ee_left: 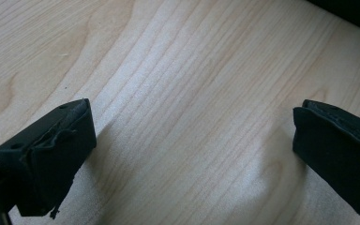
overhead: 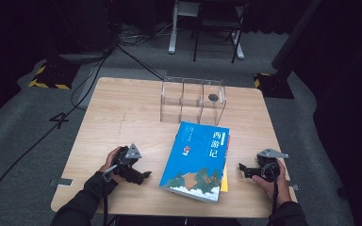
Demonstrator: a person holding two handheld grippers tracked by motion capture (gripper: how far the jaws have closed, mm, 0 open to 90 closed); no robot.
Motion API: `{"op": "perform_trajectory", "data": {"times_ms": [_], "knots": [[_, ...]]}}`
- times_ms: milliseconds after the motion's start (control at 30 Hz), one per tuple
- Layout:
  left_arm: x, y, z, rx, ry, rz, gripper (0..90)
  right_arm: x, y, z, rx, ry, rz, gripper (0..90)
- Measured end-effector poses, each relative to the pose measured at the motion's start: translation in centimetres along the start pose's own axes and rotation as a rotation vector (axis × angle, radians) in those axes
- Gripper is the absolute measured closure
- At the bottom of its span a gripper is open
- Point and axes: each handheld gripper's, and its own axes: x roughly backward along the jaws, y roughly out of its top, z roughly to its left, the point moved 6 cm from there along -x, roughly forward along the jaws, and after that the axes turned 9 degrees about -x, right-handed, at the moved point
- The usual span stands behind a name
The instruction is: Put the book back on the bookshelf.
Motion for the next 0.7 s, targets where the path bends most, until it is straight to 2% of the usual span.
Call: {"op": "perform_trajectory", "data": {"times_ms": [133, 367, 500, 567, 700], "knots": [[-0.01, 0.0, 0.09, -0.009, -0.007, 0.0, 0.0, 0.13, -0.14, 0.09, -0.011, -0.012, -0.001, 7.4], [0.03, -0.04, 0.12, -0.014, -0.011, 0.0, 0.1, 0.17, -0.18, 0.09, -0.009, -0.009, -0.002, 7.5], [0.28, -0.31, 0.06, -0.03, -0.021, -0.004, 0.5, 0.26, -0.26, 0.08, -0.009, -0.006, 0.001, 7.5], [0.64, -0.69, -0.04, -0.054, -0.033, -0.006, 0.5, 0.24, -0.2, 0.1, -0.02, -0.023, 0.009, 7.0], [0.84, -0.88, -0.14, -0.049, -0.017, -0.008, 0.5, 0.32, -0.07, 0.25, -0.03, -0.031, 0.039, 8.9]]}}
